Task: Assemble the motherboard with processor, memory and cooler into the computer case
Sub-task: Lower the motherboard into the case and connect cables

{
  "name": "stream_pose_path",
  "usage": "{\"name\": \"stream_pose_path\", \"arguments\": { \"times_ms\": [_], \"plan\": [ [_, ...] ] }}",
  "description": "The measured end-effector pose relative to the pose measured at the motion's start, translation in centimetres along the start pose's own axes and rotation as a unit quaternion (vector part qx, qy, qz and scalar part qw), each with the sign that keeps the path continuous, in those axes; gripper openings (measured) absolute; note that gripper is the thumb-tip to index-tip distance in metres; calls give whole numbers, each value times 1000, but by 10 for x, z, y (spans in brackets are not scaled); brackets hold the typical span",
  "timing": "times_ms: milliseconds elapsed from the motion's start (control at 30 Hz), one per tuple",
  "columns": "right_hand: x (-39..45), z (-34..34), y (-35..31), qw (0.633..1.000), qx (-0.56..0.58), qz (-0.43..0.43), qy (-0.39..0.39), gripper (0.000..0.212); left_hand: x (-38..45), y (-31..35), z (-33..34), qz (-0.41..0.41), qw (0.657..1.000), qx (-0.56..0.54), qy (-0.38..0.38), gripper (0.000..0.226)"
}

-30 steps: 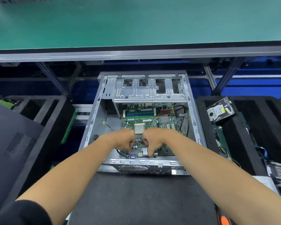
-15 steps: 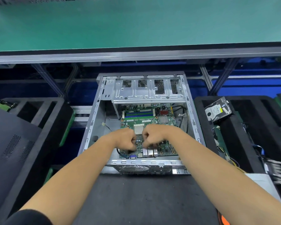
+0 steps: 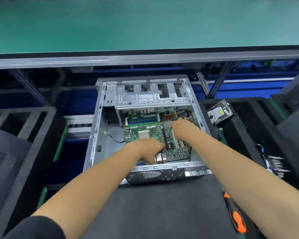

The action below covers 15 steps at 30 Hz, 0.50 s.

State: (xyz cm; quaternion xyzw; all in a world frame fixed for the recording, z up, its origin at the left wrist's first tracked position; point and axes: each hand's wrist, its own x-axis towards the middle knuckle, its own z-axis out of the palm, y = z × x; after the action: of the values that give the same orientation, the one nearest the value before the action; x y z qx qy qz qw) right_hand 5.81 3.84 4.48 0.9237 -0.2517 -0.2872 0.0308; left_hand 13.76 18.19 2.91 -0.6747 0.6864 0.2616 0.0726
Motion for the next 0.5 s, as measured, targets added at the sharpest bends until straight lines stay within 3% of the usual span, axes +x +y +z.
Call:
{"name": "stream_pose_path", "arguments": {
  "times_ms": [167,300,400,500],
  "plan": [
    [8,9,-1,998,26,60,-14,56,1,1,3,-17,1000,25,2,27],
    [10,6,3,995,75,51,-36,57,3,4,0,-24,1000,17,-8,24],
    [12,3,0,993,62,61,-79,76,0,1,-4,-27,1000,-14,-2,23],
    [12,-8,-8,992,-9,46,-113,65,-6,-6,-11,-37,996,-78,0,26]
  ]
}}
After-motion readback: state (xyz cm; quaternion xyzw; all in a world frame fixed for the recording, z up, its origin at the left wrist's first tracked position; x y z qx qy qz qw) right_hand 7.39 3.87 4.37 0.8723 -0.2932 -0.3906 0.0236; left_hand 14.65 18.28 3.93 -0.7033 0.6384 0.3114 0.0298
